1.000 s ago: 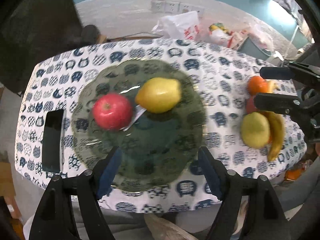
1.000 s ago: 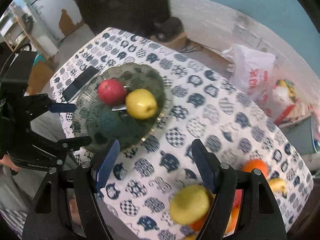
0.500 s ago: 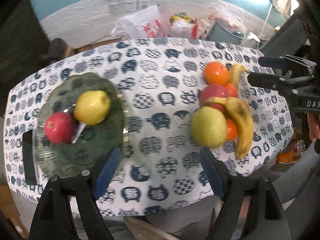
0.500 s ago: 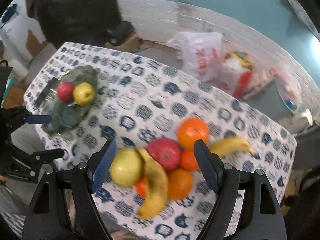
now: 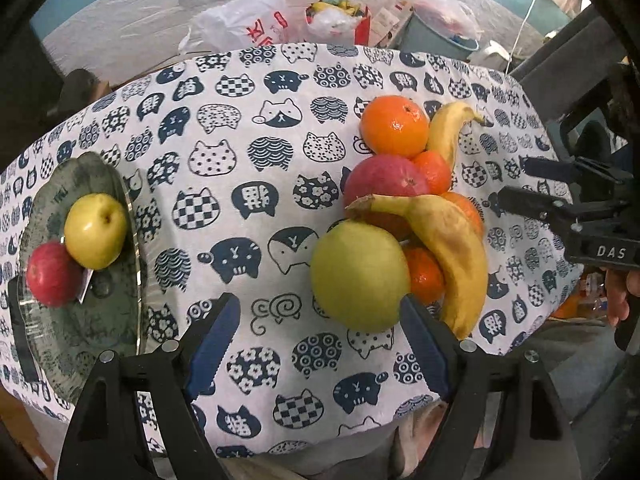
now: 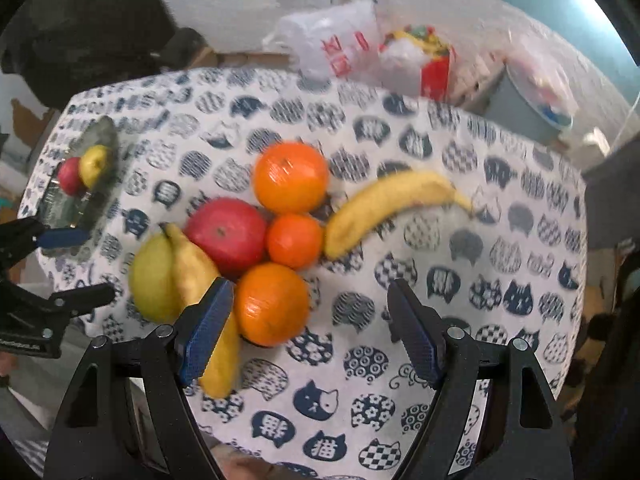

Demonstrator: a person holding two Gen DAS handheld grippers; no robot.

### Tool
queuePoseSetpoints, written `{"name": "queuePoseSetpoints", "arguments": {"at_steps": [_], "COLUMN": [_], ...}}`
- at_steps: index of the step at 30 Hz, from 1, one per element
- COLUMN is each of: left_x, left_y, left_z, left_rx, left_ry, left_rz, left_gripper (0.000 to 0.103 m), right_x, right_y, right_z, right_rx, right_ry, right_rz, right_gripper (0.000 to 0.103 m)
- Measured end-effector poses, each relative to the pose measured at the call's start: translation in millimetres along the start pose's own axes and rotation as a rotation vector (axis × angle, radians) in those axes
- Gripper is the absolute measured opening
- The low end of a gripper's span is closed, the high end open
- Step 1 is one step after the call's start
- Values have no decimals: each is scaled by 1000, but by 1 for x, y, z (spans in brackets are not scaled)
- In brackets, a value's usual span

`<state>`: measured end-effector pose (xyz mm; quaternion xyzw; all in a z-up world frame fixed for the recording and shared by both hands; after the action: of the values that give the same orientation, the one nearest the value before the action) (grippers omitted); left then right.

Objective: Organize fruits
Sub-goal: 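Move both open tools back to the fruit pile, then grasp the large green pear with the left tool while the right tool grasps an orange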

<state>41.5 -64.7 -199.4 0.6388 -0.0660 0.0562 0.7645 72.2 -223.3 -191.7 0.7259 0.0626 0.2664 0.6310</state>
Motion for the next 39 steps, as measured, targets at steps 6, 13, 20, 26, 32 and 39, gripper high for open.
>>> {"name": "queuePoseSetpoints", "arguments": {"at_steps": [6, 13, 20, 26, 32, 39], "left_x": [5, 7, 8, 9, 7, 6], "left_y": [-11, -21, -27, -31, -39, -50], "left_z": [7, 13, 17, 24, 33, 48], "left_rx": [17, 24, 15, 16, 20, 35], "left_ry": [-16, -29, -43, -51, -76, -131], "left_rz": [-5, -25, -39, -46, -56, -64], "left_gripper": [83, 83, 83, 83, 86, 86], "right_x": [-8, -6, -12, -21, -48, -50], "right_y": [-26, -48, -58, -42, -21, -13], "right_z": [4, -3, 3, 10, 66, 75], "right_rx": [49, 120, 207, 119, -145, 41], "right_ry": [-39, -65, -147, -84, -132, -256], "right_rz": [-37, -54, -76, -96, -148, -45], "right_gripper": [80, 80, 81, 81, 80, 81]}}
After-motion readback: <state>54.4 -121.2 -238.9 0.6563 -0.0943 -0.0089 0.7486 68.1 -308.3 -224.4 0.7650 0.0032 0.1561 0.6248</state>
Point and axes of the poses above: each gripper's, at about its wrist camera, not at the fingertips, and y roughly against the way its jaws point, z to its right, x to its top, the point moved 6 cm from there along -y, roughly the way its jaws point, and after that the axes turned 13 degrees about y, right-handed, at the moved point
